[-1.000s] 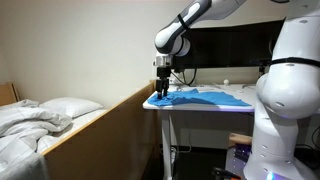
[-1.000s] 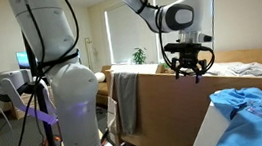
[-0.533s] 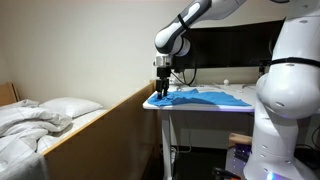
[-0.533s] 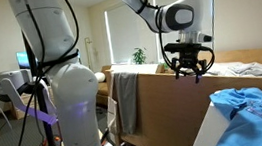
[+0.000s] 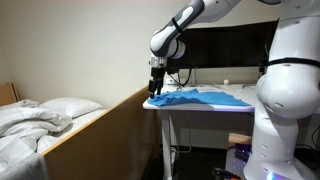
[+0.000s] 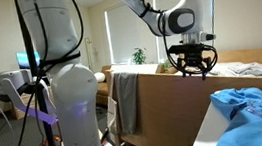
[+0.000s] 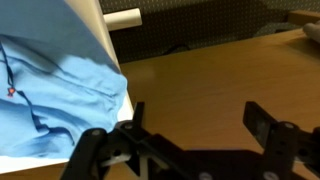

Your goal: Put the blue cloth on the edge of the bed

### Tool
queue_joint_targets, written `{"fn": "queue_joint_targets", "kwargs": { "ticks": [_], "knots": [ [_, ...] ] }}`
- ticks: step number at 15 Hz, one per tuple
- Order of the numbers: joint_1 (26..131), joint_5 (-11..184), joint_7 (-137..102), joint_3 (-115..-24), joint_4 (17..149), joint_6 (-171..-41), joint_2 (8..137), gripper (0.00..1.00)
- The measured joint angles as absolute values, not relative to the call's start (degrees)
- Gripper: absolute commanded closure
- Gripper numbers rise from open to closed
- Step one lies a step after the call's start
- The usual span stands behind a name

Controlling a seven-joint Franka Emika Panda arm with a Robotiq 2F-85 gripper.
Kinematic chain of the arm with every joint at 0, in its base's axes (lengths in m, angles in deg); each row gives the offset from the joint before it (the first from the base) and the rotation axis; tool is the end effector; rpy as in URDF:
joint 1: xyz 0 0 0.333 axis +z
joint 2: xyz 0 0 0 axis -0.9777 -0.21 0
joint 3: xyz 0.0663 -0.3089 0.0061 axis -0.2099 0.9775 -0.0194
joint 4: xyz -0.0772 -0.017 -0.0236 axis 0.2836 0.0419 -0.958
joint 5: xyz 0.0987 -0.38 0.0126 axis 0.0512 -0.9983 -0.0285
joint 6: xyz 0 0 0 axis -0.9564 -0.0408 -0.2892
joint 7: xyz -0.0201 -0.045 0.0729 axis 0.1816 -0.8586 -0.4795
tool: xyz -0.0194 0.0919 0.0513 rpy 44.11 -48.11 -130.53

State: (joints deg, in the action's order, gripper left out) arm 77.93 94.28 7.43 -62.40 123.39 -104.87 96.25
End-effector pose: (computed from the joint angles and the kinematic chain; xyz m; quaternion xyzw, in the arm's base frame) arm 0.4942 -0.0950 0.4049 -0.9955 -0.0553 -0.0738 0.0238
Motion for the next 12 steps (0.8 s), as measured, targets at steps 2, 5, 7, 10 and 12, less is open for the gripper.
{"fn": "queue_joint_targets", "kwargs": {
  "ticks": [2, 5, 7, 10, 12],
  "knots": [
    [77.9, 94.0, 4.2, -63.5, 120.7, -109.0, 93.3, 0.0],
    [77.6, 93.1, -4.7, -64.3, 115.8, -112.6, 88.7, 0.0],
    [76.9, 90.6, -11.9, -64.4, 112.7, -112.9, 86.5, 0.0],
    [75.5, 86.2, -22.7, -64.0, 109.1, -111.0, 85.3, 0.0],
    [74.7, 83.9, -29.0, -63.4, 106.9, -108.0, 85.2, 0.0]
  ]
}}
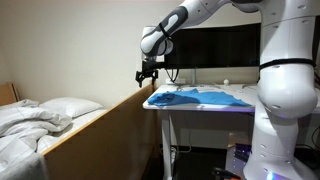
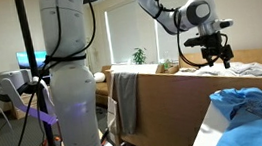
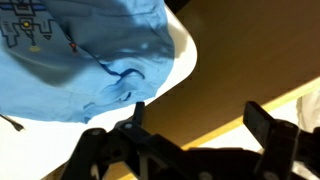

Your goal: Put the blue cloth on the edge of the bed

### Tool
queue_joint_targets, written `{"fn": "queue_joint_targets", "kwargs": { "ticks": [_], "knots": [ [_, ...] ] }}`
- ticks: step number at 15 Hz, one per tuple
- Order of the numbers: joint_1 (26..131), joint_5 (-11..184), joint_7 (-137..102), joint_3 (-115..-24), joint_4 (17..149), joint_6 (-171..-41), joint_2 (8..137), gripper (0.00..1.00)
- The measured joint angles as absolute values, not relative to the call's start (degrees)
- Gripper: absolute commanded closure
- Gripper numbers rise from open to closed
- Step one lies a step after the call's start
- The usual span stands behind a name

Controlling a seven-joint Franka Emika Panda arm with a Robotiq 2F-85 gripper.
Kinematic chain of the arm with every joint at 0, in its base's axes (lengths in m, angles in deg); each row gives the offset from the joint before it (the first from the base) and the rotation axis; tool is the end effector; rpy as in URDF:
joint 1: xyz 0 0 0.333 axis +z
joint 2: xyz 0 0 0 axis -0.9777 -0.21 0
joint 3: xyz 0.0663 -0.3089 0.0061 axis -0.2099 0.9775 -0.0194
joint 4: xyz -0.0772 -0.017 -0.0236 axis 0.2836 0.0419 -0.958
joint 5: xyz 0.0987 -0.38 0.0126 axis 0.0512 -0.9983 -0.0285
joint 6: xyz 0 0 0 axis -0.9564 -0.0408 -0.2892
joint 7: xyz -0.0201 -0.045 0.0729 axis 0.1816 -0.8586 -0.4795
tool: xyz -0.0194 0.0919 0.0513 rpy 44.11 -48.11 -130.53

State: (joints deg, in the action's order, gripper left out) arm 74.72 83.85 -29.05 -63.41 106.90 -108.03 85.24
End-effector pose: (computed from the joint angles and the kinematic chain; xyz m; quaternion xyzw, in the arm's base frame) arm 0.5750 -0.1337 0.4442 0.9642 -0.2193 0.1427 0.0419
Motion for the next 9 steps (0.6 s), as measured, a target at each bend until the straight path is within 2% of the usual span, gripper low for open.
{"fn": "queue_joint_targets", "kwargs": {
  "ticks": [4, 9],
  "knots": [
    [73.9, 82.3, -38.5, -62.7, 102.1, -102.1, 84.0, 0.0],
    [73.0, 82.3, -46.4, -61.2, 97.7, -101.9, 80.3, 0.0]
  ]
}}
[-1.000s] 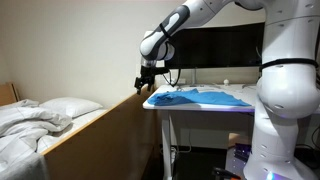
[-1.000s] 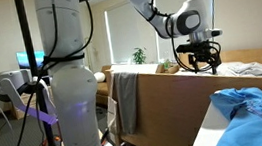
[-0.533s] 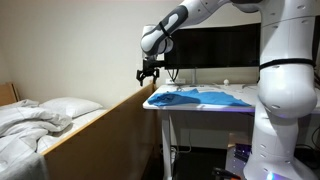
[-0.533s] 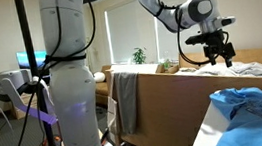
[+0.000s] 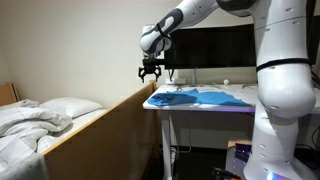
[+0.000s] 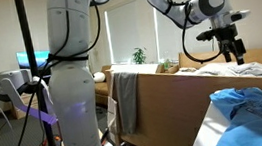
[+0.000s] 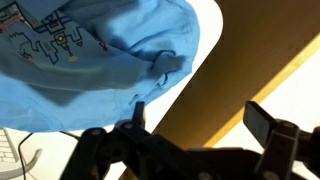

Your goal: Put the blue cloth on the edge of the bed

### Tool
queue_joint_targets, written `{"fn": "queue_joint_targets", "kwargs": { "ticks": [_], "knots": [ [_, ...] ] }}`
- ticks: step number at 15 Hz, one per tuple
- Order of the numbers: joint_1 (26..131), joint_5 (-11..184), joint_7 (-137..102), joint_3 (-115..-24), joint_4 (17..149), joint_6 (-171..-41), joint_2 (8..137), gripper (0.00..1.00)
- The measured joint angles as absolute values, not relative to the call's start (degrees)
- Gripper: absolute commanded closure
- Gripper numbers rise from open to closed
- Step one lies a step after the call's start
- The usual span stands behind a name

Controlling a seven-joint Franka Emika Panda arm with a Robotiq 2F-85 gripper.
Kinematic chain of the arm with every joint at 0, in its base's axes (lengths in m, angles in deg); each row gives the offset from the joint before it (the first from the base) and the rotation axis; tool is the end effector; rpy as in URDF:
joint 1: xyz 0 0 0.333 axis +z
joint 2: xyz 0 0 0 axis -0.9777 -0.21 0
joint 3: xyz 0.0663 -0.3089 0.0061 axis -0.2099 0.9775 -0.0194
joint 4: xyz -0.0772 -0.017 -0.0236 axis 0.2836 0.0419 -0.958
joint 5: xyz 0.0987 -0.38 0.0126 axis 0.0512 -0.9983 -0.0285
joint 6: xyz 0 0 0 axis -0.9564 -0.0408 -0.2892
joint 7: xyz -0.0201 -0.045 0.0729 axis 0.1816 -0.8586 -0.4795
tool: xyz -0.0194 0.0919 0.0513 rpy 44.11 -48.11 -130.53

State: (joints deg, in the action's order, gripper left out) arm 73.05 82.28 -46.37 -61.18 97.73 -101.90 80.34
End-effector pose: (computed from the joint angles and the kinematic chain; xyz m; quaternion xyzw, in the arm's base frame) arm 0.5950 -0.1800 0.4604 0.9102 -0.3881 0.1350 0.0511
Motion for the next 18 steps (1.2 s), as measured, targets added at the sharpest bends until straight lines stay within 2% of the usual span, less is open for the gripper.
{"fn": "queue_joint_targets", "kwargs": {
  "ticks": [18],
  "knots": [
    [69.8, 85.4, -52.6, -57.2, 91.7, -93.5, 69.2, 0.0]
  ]
}}
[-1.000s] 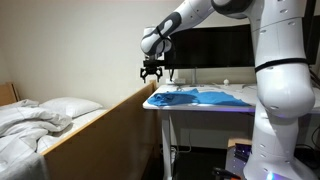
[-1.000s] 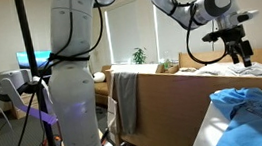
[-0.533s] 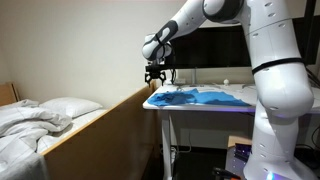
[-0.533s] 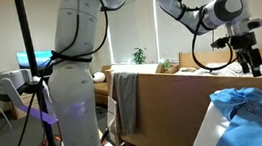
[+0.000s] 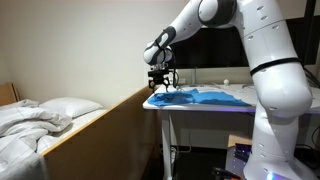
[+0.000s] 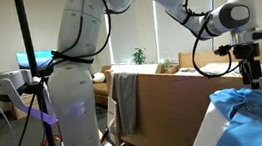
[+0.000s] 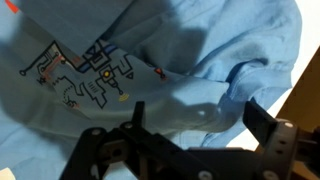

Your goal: Put the blue cloth on the edge of the bed

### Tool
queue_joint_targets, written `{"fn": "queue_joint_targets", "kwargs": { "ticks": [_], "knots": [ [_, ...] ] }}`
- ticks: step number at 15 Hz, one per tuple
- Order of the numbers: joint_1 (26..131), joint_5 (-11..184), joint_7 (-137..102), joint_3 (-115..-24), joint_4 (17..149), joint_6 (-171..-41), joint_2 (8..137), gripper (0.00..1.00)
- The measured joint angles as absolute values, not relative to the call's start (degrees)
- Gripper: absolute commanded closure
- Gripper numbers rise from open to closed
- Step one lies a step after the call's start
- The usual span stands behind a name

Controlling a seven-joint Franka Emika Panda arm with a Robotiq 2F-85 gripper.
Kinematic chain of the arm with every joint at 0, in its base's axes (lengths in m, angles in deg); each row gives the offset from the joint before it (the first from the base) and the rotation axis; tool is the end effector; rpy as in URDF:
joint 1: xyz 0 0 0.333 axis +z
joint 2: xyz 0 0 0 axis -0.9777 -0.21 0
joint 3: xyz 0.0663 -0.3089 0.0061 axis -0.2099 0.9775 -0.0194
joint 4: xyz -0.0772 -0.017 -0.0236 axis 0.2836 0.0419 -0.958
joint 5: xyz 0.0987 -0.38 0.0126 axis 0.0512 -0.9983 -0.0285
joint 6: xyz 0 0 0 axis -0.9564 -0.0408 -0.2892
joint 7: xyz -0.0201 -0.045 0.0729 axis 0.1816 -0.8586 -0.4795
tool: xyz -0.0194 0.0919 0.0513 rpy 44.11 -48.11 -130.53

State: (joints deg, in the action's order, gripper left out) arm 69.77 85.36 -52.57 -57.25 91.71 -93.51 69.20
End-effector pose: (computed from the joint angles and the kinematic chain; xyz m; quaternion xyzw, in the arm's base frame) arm 0.5926 -0.2548 0.3784 0.8596 -0.5046 0.0243 0.0769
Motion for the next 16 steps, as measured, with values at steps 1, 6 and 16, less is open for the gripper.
{"fn": "queue_joint_targets", "kwargs": {
  "ticks": [1, 6, 16],
  "knots": [
    [69.7, 86.1, -52.6, -57.3, 91.7, -93.5, 68.8, 0.0],
    [69.7, 89.3, -52.6, -57.5, 91.7, -93.6, 66.9, 0.0],
    [69.6, 89.7, -52.5, -57.5, 91.1, -93.7, 64.9, 0.53]
  ]
}}
